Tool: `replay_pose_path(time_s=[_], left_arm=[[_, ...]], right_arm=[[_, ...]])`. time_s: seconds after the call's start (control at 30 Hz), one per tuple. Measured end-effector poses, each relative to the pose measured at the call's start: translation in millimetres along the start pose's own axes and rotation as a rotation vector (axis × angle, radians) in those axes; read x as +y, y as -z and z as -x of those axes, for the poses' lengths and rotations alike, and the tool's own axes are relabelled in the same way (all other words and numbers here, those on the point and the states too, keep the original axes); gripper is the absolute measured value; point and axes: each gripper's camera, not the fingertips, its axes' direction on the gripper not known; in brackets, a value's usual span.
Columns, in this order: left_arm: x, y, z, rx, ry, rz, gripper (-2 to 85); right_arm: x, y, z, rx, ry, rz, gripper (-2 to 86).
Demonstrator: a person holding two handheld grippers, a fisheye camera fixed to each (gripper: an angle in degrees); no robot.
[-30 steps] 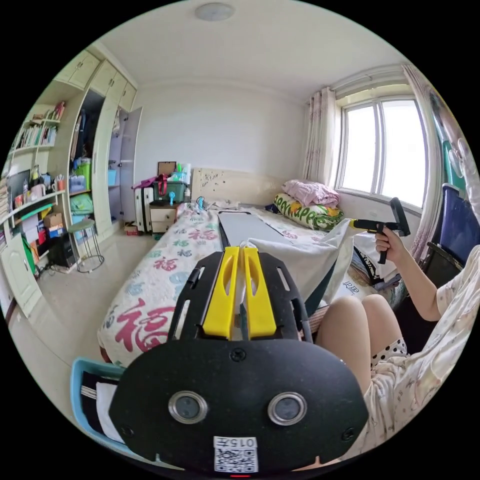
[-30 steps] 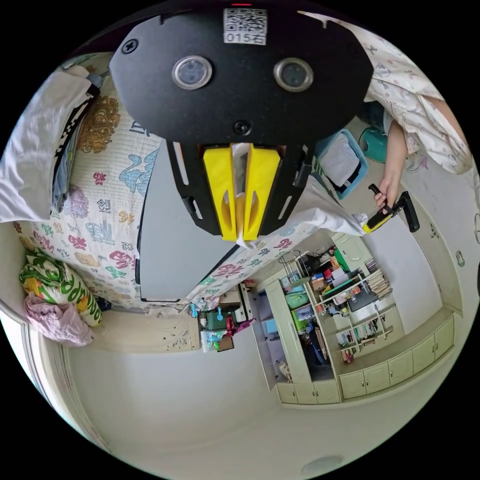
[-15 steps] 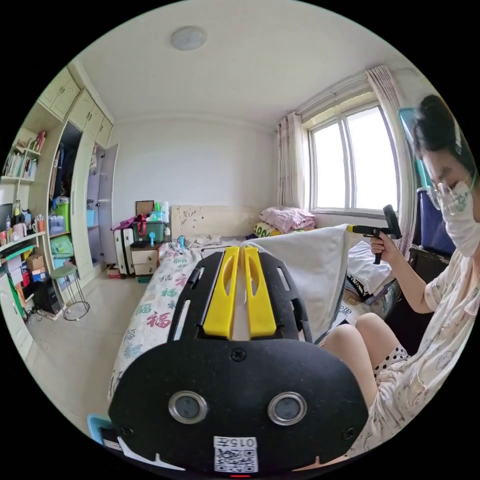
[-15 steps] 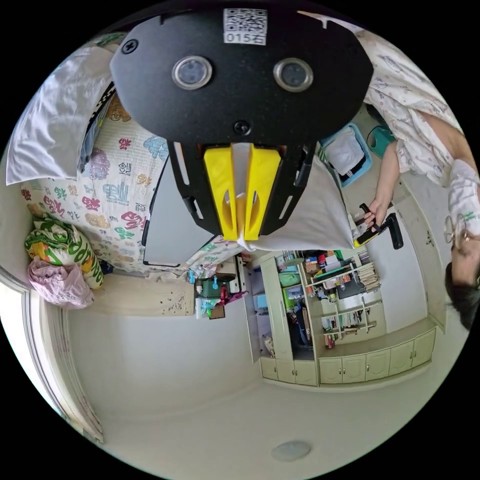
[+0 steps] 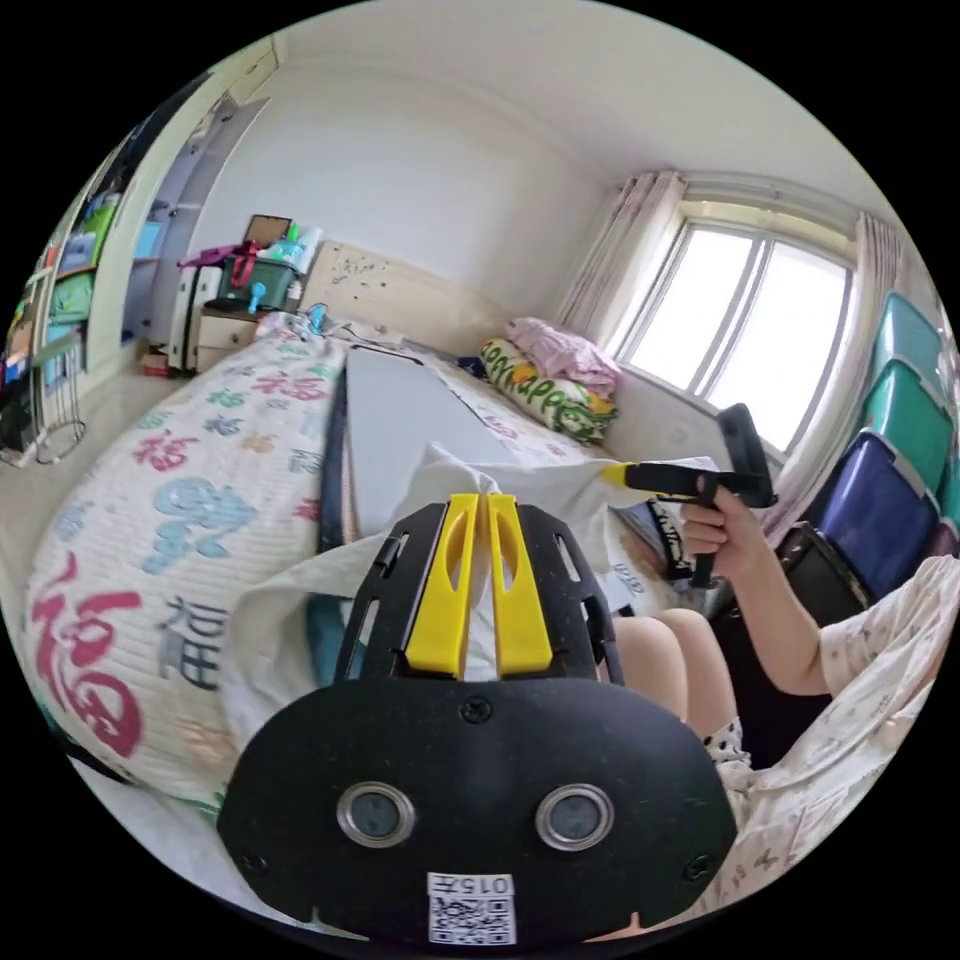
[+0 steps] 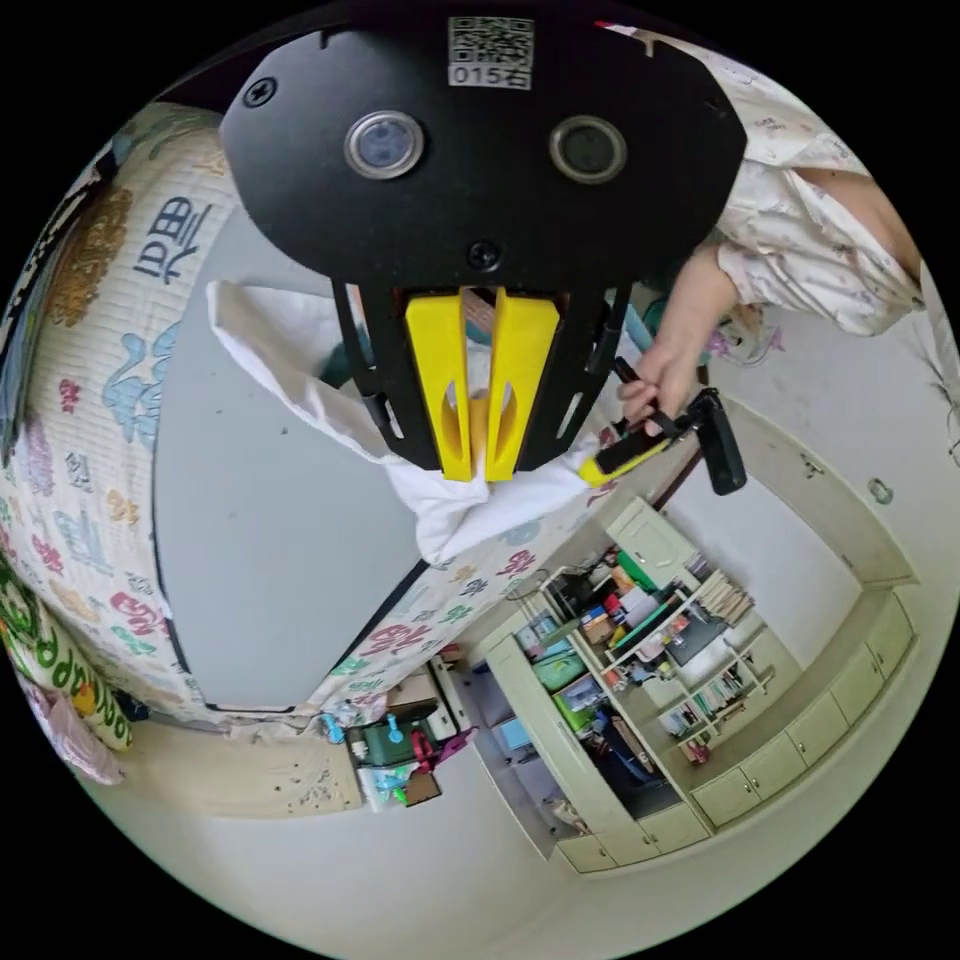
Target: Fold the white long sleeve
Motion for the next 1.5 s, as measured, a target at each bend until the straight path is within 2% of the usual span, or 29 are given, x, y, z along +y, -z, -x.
replay_pose_path(time_s=[0.1,0.33,0.43,0.5,0.57,0.67,0.93,1.1,1.17,1.23,1.3,1.43,1.5], left_arm=[[54,-35,-8,0.118,0.099,-0.050,0.0],[106,-69,20,0.224,0.215,-0.073,1.5],[118,-77,26,0.257,0.211,-0.082,5.9],[124,-80,32,0.323,0.189,-0.096,13.0],[126,-86,33,0.385,0.160,-0.083,15.5],[128,-94,26,0.347,0.135,-0.047,16.4],[143,-107,25,0.362,0.222,-0.085,13.7],[131,-109,11,0.276,0.157,-0.019,7.5],[129,-110,11,0.282,0.174,0.000,6.5],[127,-105,7,0.289,0.184,-0.008,5.5],[122,-94,-9,0.259,0.159,-0.001,4.6],[114,-71,-34,0.218,0.119,0.012,3.2],[108,-54,-48,0.200,0.099,0.018,2.4]], right_arm=[[16,-1,-17,-0.128,-0.035,0.025,1.6],[30,11,-93,-0.259,-0.095,0.094,3.1],[35,16,-129,-0.302,-0.108,0.125,5.2],[39,24,-156,-0.354,-0.130,0.115,6.5],[44,30,-181,-0.425,-0.131,0.115,7.5],[53,28,-215,-0.482,-0.136,0.160,7.3],[87,17,-280,-0.387,0.007,0.341,5.5],[90,32,-325,-0.394,0.114,0.296,6.0],[80,28,-347,-0.299,0.138,0.267,7.6],[69,7,-384,-0.085,0.136,0.214,9.3],[64,-22,-417,0.019,0.101,0.224,10.9],[73,-100,-472,0.074,0.082,0.294,12.9],[83,-132,-489,0.068,0.077,0.350,7.8]])
